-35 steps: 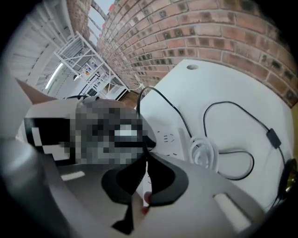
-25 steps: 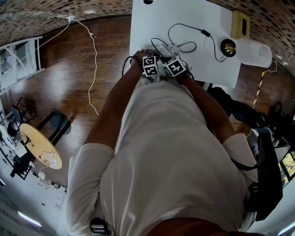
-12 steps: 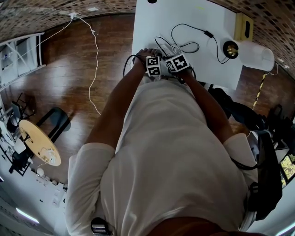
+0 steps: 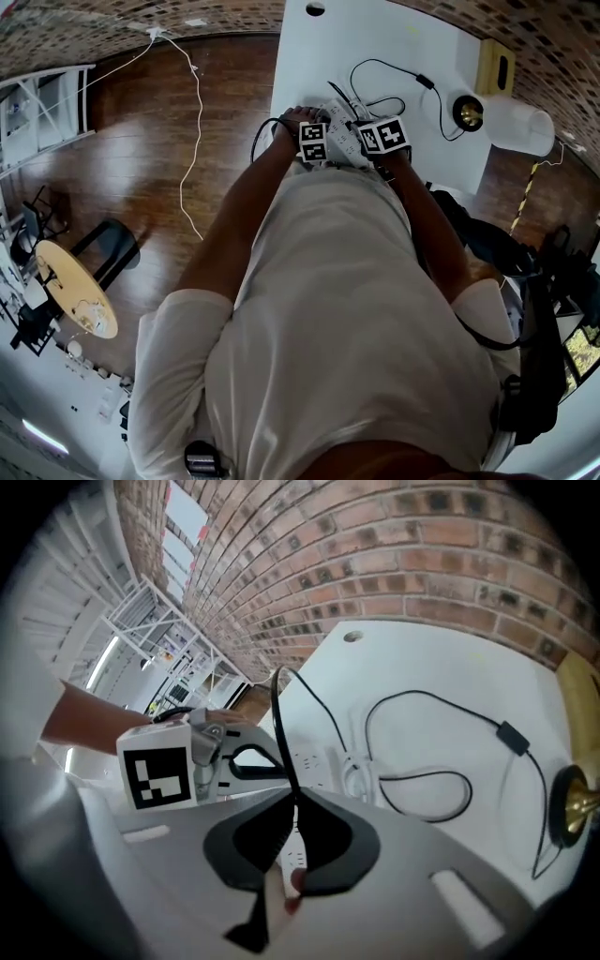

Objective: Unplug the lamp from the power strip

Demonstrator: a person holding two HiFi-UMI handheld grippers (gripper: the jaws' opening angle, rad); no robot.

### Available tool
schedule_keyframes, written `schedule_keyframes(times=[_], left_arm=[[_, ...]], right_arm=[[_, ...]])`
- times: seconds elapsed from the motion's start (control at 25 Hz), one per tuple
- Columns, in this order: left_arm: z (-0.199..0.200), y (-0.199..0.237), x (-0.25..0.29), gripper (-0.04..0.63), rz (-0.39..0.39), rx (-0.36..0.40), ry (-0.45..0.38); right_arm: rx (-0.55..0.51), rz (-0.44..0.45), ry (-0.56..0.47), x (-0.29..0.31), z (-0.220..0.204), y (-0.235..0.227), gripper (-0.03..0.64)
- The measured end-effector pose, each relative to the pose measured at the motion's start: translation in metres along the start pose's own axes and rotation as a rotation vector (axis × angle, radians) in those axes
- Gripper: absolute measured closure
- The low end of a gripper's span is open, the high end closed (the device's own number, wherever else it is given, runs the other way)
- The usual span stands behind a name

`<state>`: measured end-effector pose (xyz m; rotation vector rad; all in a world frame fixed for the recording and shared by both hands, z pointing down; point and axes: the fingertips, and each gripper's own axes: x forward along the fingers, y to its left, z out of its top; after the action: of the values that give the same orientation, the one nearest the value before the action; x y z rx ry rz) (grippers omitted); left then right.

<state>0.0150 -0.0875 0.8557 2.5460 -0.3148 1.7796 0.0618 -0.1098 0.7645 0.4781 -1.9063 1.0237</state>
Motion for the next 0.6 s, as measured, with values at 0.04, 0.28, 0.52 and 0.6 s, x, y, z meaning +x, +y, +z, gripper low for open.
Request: schedule_keyframes(times=[0.04, 0.28, 0.52, 0.6], left_arm=[[0.0, 0.002, 0.0, 0.607, 0.003, -0.01, 0.002], [-0.004, 0.001, 0.0, 0.607, 0.008, -0.062, 0.028], [-0.005, 0.002, 0.001, 0.606, -0.022, -0.259, 0.05], [-0.002, 0.0, -0.002, 0.604, -0.087, -0.427, 0.016]], right_arm=[[0.028, -0.012, -0.038, -0.008, 0.002, -0.012, 0.603], [0.218, -0.127, -0.216, -0.054, -0.006, -0.093, 0.598], [0.237, -0.269, -0.138, -0.049, -0.048, -0.161, 0.597], [0.257, -0.286, -0.156, -0.047, -0.052, -0.172, 0.597]])
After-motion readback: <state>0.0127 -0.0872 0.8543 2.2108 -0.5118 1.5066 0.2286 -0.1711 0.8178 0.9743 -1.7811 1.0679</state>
